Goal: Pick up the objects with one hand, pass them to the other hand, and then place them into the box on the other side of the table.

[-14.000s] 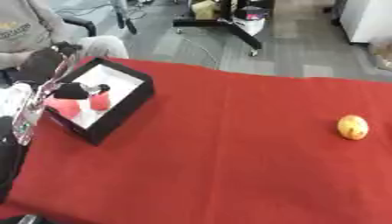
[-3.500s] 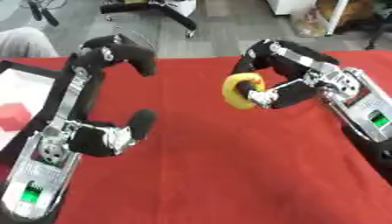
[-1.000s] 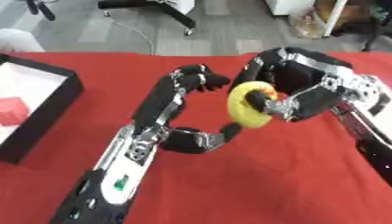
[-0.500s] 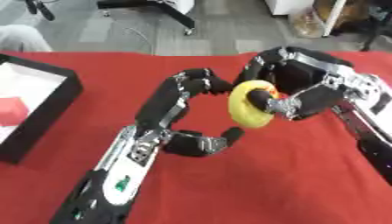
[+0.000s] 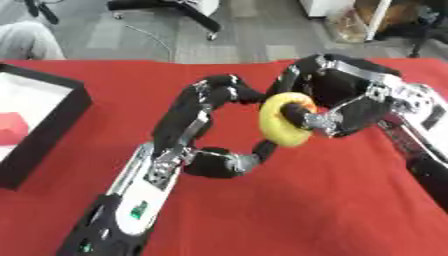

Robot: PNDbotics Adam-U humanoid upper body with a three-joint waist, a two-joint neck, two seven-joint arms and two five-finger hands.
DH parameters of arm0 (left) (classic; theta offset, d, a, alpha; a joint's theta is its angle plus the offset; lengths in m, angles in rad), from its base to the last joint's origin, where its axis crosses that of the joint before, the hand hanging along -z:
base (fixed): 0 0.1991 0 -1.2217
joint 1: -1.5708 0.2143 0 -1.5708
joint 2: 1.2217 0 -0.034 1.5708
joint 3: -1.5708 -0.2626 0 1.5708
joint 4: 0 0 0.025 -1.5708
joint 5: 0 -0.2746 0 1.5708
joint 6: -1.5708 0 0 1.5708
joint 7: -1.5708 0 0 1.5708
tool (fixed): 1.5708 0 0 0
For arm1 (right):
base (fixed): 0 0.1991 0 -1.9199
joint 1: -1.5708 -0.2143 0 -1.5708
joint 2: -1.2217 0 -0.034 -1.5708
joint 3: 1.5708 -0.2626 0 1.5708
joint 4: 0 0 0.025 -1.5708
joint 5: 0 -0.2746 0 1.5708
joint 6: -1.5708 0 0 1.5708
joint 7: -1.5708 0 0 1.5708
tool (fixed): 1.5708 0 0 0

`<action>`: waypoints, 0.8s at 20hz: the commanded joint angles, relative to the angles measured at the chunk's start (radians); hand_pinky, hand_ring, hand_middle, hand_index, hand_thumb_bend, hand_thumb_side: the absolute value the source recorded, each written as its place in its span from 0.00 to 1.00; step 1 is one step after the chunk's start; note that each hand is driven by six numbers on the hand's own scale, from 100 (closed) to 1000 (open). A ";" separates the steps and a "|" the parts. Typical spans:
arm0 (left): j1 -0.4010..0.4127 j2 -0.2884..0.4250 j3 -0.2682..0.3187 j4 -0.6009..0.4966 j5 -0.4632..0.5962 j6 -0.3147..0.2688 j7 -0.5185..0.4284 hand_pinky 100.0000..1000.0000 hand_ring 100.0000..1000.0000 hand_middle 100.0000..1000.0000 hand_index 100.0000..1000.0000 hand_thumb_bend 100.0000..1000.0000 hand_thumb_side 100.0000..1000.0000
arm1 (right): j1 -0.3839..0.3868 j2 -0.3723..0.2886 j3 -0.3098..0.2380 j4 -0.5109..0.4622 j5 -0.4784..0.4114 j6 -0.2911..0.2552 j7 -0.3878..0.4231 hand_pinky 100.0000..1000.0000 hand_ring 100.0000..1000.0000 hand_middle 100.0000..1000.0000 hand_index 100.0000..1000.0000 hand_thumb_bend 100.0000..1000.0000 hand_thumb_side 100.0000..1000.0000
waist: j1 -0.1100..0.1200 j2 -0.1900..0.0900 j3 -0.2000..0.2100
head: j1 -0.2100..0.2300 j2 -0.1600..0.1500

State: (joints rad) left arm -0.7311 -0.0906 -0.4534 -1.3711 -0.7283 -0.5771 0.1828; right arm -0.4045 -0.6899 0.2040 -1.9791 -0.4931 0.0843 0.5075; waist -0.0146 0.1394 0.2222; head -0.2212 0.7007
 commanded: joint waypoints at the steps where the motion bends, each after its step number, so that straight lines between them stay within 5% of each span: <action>1: -0.015 -0.012 0.003 -0.023 -0.002 0.012 0.032 0.45 0.48 0.49 0.67 0.30 0.36 | -0.008 -0.012 -0.007 -0.019 0.002 0.009 0.025 0.50 0.66 0.31 0.15 0.00 0.00 | -0.017 -0.004 -0.001 | -0.005 -0.008; 16: -0.017 -0.010 -0.014 -0.041 -0.011 -0.034 0.045 0.50 0.50 0.52 0.67 0.27 0.31 | -0.011 -0.002 -0.013 0.020 0.024 0.001 0.121 0.51 0.66 0.31 0.15 0.00 0.00 | -0.019 -0.003 -0.003 | -0.014 -0.005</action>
State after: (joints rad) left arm -0.7293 -0.0906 -0.4684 -1.3839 -0.7389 -0.6022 0.2246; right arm -0.4047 -0.6810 0.1991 -1.9539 -0.4708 0.0864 0.6213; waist -0.0201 0.1394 0.2209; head -0.2329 0.7006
